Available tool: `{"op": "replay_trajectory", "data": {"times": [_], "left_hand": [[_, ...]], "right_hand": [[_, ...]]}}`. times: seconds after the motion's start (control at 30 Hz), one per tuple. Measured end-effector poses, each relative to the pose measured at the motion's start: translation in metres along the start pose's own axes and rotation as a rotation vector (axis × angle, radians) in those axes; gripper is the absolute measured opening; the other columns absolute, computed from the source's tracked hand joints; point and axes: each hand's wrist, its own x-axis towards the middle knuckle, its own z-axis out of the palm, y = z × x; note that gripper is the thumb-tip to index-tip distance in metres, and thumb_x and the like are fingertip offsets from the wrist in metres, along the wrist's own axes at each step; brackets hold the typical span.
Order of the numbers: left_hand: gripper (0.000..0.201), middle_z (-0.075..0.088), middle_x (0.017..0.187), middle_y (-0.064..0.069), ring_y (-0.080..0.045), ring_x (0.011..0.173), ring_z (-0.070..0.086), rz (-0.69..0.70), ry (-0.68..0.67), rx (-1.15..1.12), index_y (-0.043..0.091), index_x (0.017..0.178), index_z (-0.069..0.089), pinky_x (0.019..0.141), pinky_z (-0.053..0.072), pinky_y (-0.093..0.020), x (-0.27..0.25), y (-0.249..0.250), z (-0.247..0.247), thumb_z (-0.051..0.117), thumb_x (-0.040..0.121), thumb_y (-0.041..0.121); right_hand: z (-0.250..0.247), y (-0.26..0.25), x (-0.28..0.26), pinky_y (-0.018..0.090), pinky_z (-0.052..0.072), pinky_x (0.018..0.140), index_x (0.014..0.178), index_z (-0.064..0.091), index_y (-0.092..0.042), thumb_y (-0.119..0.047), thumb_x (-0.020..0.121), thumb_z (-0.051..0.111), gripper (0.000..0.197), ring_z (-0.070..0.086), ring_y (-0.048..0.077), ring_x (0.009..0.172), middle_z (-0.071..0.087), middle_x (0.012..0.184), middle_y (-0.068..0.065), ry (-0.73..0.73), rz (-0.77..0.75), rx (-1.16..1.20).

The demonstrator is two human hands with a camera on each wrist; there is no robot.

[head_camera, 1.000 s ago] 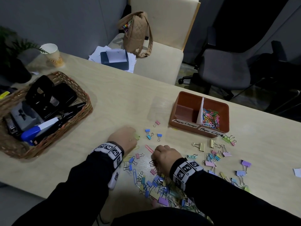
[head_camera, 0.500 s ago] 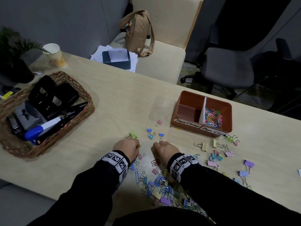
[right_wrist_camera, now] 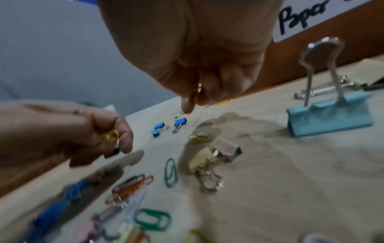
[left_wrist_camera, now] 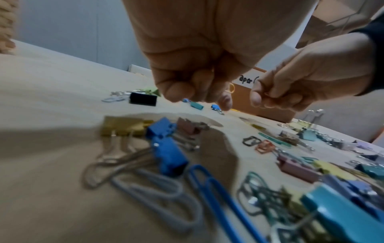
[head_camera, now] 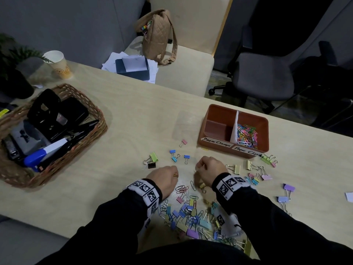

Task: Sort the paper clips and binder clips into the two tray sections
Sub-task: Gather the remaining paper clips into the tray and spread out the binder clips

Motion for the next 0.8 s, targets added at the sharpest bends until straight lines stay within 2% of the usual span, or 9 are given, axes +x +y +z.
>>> {"op": "replay_trajectory", "data": {"times": [0.03,0.1,0.17,0.23,0.37,0.5,0.67,0.8], "left_hand": [[0.025,0.063,0.109,-0.002,-0.023,0.094,0.058,0.000,-0.001,0.049,0.020,0.109,0.057,0.078,0.046,-0.032,0.000,0.004,0.002,0.044,0.093,0.034],[0.036,0.063,0.112,0.001,-0.023,0.100,0.059,0.001,-0.026,0.153,0.022,0.111,0.059,0.080,0.047,-0.031,0.001,0.010,0.006,0.054,0.087,0.048],[0.040,0.064,0.114,-0.001,-0.024,0.104,0.059,0.019,-0.059,0.226,0.021,0.114,0.059,0.083,0.047,-0.032,0.003,0.014,0.009,0.059,0.086,0.049],[0.035,0.064,0.114,-0.004,-0.026,0.104,0.059,0.038,-0.058,0.275,0.018,0.114,0.060,0.083,0.048,-0.034,0.005,0.017,0.010,0.058,0.089,0.043],[0.023,0.065,0.110,-0.009,-0.031,0.102,0.060,0.050,-0.057,0.329,0.016,0.110,0.062,0.081,0.047,-0.034,0.007,0.021,0.013,0.053,0.091,0.026],[0.020,0.064,0.108,-0.011,-0.033,0.100,0.060,0.028,-0.073,0.341,0.012,0.107,0.059,0.076,0.044,-0.033,0.007,0.025,0.016,0.052,0.089,0.019],[0.021,0.061,0.109,-0.014,-0.035,0.098,0.060,-0.004,-0.115,0.279,0.008,0.105,0.055,0.073,0.041,-0.034,0.009,0.020,0.017,0.049,0.089,0.019],[0.015,0.060,0.097,-0.014,-0.032,0.089,0.057,-0.049,-0.127,0.021,0.007,0.100,0.049,0.068,0.037,-0.030,0.010,0.007,0.011,0.046,0.092,0.019]], "right_hand": [[-0.001,-0.001,-0.003,0.028,0.043,0.078,0.099,0.059,-0.021,-0.034,0.088,0.058,0.017,0.056,0.020,0.097,0.059,0.105,0.000,-0.031,0.004,-0.094],[0.003,-0.003,-0.007,0.032,0.047,0.080,0.108,0.054,-0.021,-0.049,0.080,0.068,0.042,0.056,0.021,0.099,0.057,0.107,0.000,-0.104,0.008,-0.272],[0.008,-0.005,-0.011,0.034,0.047,0.084,0.117,0.049,-0.019,-0.049,0.075,0.075,0.057,0.057,0.023,0.105,0.056,0.113,0.002,-0.138,0.008,-0.346],[0.015,-0.006,-0.011,0.036,0.048,0.086,0.121,0.046,-0.018,-0.047,0.075,0.076,0.062,0.057,0.024,0.108,0.053,0.117,0.003,-0.133,-0.006,-0.353],[0.022,-0.010,-0.010,0.039,0.050,0.089,0.123,0.045,-0.012,-0.034,0.082,0.071,0.053,0.058,0.027,0.109,0.050,0.121,0.007,-0.124,-0.052,-0.359],[0.031,-0.012,-0.009,0.038,0.052,0.088,0.113,0.055,-0.011,-0.014,0.082,0.066,0.034,0.061,0.026,0.104,0.058,0.115,0.008,-0.181,-0.079,-0.362],[0.037,-0.012,-0.009,0.035,0.051,0.088,0.112,0.056,-0.011,-0.016,0.083,0.064,0.031,0.060,0.028,0.105,0.060,0.114,0.009,-0.245,-0.109,-0.377],[0.041,-0.009,-0.014,0.041,0.051,0.089,0.119,0.051,-0.007,-0.015,0.088,0.059,0.033,0.060,0.032,0.104,0.053,0.117,0.012,-0.248,-0.165,-0.444]]}}
